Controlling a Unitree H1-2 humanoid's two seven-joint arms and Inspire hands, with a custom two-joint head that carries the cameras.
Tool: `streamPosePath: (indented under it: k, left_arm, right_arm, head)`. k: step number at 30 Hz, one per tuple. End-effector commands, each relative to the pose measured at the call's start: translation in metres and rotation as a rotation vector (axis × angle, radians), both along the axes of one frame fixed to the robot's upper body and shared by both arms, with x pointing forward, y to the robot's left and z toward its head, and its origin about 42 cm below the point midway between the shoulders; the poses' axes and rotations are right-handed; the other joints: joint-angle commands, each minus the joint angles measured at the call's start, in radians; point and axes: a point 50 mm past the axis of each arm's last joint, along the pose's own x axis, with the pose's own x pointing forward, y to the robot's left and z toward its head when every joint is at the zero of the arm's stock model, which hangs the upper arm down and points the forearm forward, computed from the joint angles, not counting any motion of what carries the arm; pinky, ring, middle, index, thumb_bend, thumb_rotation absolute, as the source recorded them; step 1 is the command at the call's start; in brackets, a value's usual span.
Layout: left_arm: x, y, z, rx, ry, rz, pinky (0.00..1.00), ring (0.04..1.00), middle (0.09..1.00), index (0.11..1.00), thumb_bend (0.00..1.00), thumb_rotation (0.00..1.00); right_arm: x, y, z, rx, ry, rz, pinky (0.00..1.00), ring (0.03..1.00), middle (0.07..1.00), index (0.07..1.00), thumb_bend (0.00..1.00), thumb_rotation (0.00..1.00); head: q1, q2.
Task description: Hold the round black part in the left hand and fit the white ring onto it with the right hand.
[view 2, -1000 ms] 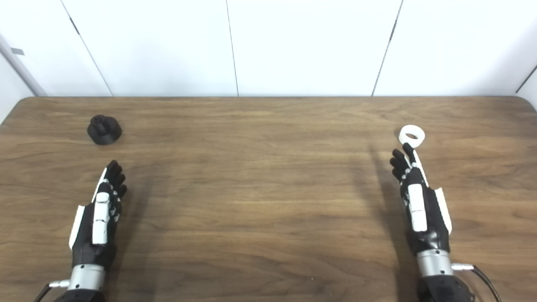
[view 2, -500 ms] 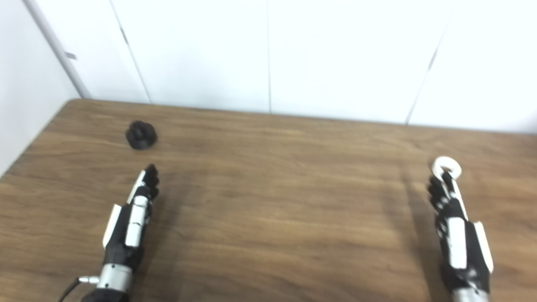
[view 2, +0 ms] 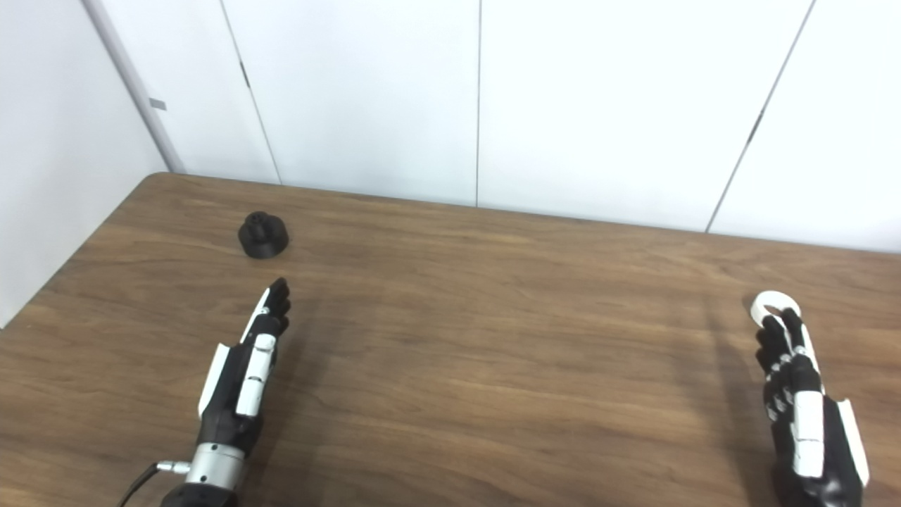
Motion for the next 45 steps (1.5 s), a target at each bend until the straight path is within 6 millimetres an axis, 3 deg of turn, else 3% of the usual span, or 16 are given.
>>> streamPosePath:
  k: [1,7,21,45]
  left_arm:
    - [-0.013,-0.017,-0.027,-0.041,0.081,0.009,1.0,1.0,1.0,1.0,0.49,0.99]
    - [-0.011,-0.022,-0.031,-0.033,0.074,0.023,1.0,1.0,1.0,1.0,0.46,0.97]
    - [-0.008,-0.029,-0.039,-0.048,0.075,0.02,1.0,1.0,1.0,1.0,0.52,0.92]
    - [-0.012,-0.024,-0.034,-0.019,0.099,0.023,1.0,1.0,1.0,1.0,0.54,0.91]
  right_arm:
    - [-0.024,-0.004,-0.039,0.022,0.118,-0.039,1.0,0.958,0.948,1.0,0.47,1.0]
    - [-0.023,-0.007,-0.042,0.032,0.116,-0.04,1.0,0.955,0.961,1.0,0.49,1.0]
    - [-0.022,-0.011,-0.048,0.059,0.13,-0.037,1.0,0.984,0.967,1.0,0.44,1.0]
    - [-0.024,-0.007,-0.046,0.039,0.124,-0.034,1.0,0.971,0.961,1.0,0.43,1.0]
  head:
    - [0.003,-0.001]
    - [0.024,-0.023]
    - [0.062,-0.076]
    - [0.007,-0.044]
